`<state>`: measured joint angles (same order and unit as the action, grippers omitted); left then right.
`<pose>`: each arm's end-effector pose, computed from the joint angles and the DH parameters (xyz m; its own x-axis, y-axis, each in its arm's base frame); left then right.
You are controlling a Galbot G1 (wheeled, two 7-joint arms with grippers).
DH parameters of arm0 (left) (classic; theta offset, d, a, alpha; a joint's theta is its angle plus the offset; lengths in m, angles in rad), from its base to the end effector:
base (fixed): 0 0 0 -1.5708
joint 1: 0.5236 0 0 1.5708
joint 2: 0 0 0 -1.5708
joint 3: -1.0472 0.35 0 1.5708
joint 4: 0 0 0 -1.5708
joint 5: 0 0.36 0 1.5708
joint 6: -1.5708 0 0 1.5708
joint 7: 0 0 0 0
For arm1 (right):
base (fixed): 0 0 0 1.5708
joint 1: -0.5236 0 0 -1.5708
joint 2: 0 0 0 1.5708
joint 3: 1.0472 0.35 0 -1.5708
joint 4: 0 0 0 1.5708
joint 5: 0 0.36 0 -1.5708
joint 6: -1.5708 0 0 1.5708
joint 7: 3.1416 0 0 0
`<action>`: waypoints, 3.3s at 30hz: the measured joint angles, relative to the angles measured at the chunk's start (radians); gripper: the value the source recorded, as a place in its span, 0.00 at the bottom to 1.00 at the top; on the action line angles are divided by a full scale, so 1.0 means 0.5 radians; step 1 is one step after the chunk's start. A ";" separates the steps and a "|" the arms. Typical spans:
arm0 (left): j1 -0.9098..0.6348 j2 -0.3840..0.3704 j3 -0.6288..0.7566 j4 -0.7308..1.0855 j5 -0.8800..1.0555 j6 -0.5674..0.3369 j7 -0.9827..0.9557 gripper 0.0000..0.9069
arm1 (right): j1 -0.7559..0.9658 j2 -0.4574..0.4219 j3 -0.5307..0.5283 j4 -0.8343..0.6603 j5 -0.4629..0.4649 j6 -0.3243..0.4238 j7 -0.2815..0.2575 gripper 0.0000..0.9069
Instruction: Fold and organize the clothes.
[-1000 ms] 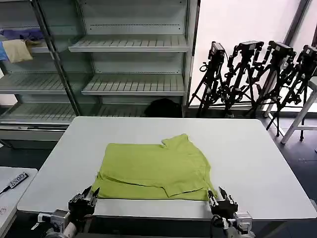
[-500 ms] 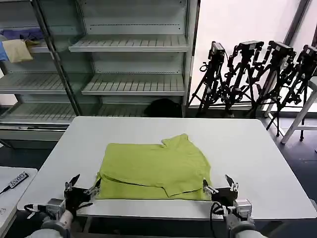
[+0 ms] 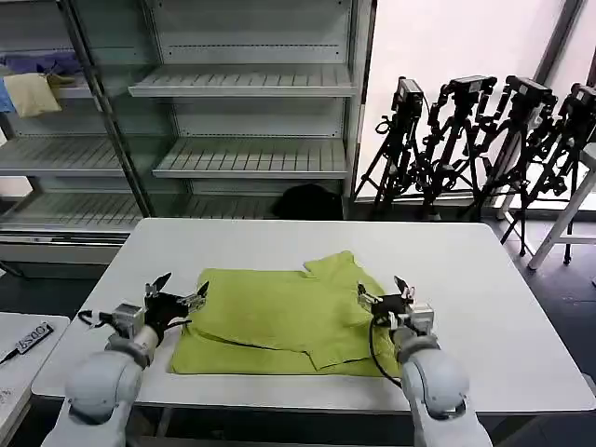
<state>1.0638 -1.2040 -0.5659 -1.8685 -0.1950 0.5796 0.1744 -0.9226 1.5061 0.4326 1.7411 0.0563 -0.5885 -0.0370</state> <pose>0.3401 0.1012 -0.2286 -0.9388 0.1362 0.3165 0.1840 0.9748 0.1262 0.3867 0.0135 -0.2443 -0.9469 -0.1244 0.2965 -0.1335 0.9910 -0.0103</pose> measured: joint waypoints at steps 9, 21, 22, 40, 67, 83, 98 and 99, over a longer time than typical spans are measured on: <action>-0.373 0.020 0.160 0.421 0.014 0.000 0.077 1.00 | 0.309 0.098 0.000 -0.415 -0.071 0.006 -0.037 1.00; -0.564 0.089 0.222 0.757 0.082 0.004 0.209 1.00 | 0.514 0.174 -0.002 -0.744 -0.163 0.008 -0.060 1.00; -0.568 0.094 0.222 0.770 0.085 0.004 0.217 1.00 | 0.521 0.179 -0.002 -0.759 -0.168 0.008 -0.061 1.00; -0.533 0.100 0.216 0.794 0.026 0.005 0.302 0.89 | 0.549 0.191 -0.002 -0.838 -0.206 0.008 -0.064 1.00; -0.503 0.047 0.198 0.819 0.007 -0.001 0.343 0.01 | 0.456 0.170 -0.024 -0.779 -0.245 0.012 -0.095 0.00; -0.486 0.052 0.158 0.767 -0.049 0.001 0.352 0.01 | 0.405 0.149 -0.035 -0.667 -0.163 0.003 -0.069 0.00; -0.381 0.107 0.080 0.575 -0.203 -0.004 0.377 0.01 | 0.257 0.072 -0.071 -0.336 -0.003 0.000 -0.055 0.00; -0.368 0.108 0.075 0.557 -0.212 -0.004 0.380 0.01 | 0.233 0.066 -0.072 -0.303 0.003 0.000 -0.056 0.00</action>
<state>0.8799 -1.1500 -0.5285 -1.5898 -0.3010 0.5774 0.3642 -0.8060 1.5390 0.3965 1.5894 0.0578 -0.5885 -0.0651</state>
